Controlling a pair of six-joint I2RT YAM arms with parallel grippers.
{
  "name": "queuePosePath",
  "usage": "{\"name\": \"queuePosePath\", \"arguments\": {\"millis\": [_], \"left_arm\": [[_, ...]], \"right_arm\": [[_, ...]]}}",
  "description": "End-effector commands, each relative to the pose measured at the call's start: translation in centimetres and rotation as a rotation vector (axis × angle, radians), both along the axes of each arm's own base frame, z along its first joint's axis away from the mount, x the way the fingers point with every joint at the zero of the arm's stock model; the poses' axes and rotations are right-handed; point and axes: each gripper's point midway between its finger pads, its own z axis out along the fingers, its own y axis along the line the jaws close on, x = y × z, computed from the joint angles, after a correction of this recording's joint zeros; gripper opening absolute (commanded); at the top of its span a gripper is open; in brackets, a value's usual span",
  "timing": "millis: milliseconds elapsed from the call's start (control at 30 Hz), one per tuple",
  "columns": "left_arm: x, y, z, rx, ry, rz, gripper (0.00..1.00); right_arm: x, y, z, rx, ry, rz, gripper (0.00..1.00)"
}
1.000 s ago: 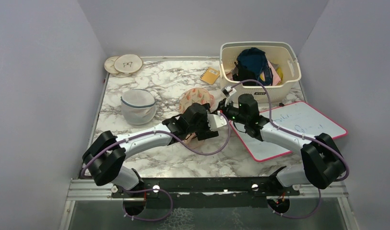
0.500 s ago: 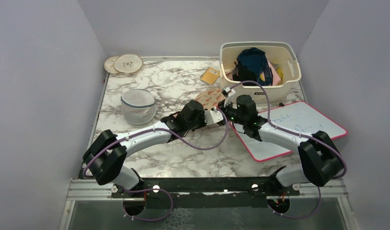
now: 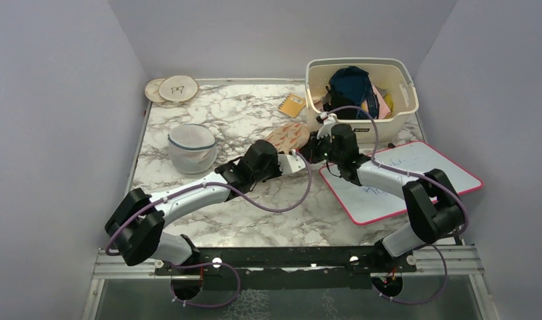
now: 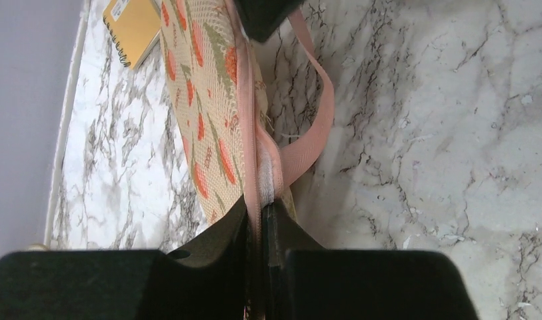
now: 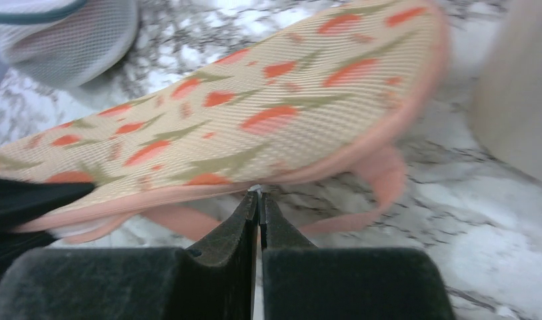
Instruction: Unzip the laundry bag and remove the bra
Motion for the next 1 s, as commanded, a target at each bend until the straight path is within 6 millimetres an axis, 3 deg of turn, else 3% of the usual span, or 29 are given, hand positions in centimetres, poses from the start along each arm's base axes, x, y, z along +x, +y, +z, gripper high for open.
{"name": "queuePosePath", "arguments": {"millis": [0, 133, 333, 367, 433, 467, 633, 833, 967], "left_arm": [[-0.7, 0.1, 1.7, -0.024, -0.071, -0.074, 0.00], [-0.6, 0.7, 2.0, -0.019, -0.107, -0.070, 0.00], [-1.4, 0.0, 2.0, -0.047, -0.081, -0.117, 0.00], [-1.3, -0.1, 2.3, -0.050, -0.078, -0.112, 0.05], [-1.1, -0.3, 3.2, -0.077, -0.079, -0.089, 0.37], [-1.2, -0.4, 3.5, -0.092, -0.081, -0.092, 0.46], [-2.6, -1.7, 4.0, -0.174, -0.043, -0.163, 0.70], [-0.9, -2.6, 3.2, -0.195, 0.011, -0.058, 0.69], [0.5, -2.4, 1.5, -0.127, 0.042, 0.012, 0.50]], "right_arm": [[2.9, -2.7, -0.1, -0.026, -0.027, -0.116, 0.01], [3.1, -2.6, -0.2, -0.069, -0.049, -0.081, 0.01], [0.8, -0.2, 1.3, -0.003, -0.113, 0.101, 0.01], [0.5, -0.1, 1.3, 0.001, -0.110, 0.110, 0.01], [0.1, 0.2, 1.3, 0.013, -0.101, 0.131, 0.01], [-0.2, 0.4, 1.4, 0.021, -0.097, 0.140, 0.01], [-2.0, 2.2, 2.0, 0.056, -0.099, 0.204, 0.01], [-3.5, 3.7, 2.5, 0.086, -0.091, 0.243, 0.01], [-4.1, 4.3, 2.5, 0.094, -0.086, 0.255, 0.01]]}}
